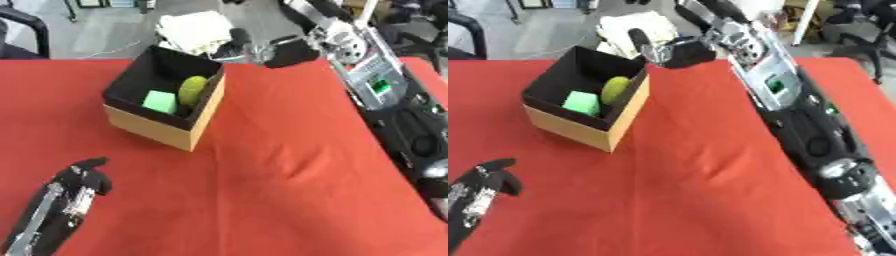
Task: Pick up objects on the table and place them in the box.
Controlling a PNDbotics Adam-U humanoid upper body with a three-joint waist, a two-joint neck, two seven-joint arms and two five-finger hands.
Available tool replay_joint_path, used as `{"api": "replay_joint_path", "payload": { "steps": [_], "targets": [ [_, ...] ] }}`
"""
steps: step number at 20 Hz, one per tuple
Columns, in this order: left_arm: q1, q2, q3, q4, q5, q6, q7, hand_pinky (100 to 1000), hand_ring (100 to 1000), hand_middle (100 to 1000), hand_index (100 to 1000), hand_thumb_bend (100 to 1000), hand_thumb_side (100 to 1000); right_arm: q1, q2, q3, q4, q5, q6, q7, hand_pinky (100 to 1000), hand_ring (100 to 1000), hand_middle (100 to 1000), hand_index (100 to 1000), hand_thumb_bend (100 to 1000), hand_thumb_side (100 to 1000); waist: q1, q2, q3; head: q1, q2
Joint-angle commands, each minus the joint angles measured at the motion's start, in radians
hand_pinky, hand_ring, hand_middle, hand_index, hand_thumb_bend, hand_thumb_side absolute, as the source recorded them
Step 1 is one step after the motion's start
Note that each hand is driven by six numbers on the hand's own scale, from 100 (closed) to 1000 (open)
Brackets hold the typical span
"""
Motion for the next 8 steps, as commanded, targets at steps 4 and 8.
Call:
{"api": "replay_joint_path", "payload": {
  "steps": [4, 8],
  "targets": [
    [0.009, 0.020, 0.020, -0.013, -0.006, 0.001, 0.018, 609, 588, 529, 825, 100, 775, 0.145, -0.010, -0.088, -0.165, -0.083, 0.075, -0.014, 733, 745, 729, 904, 100, 420, 0.003, -0.022, -0.021, 0.043, 0.022],
    [0.015, 0.021, 0.028, -0.013, -0.006, 0.001, 0.026, 609, 588, 529, 825, 100, 774, 0.280, 0.040, -0.134, -0.211, -0.090, 0.099, -0.017, 724, 733, 720, 905, 100, 432, 0.007, -0.027, -0.036, 0.070, 0.032]
  ]
}}
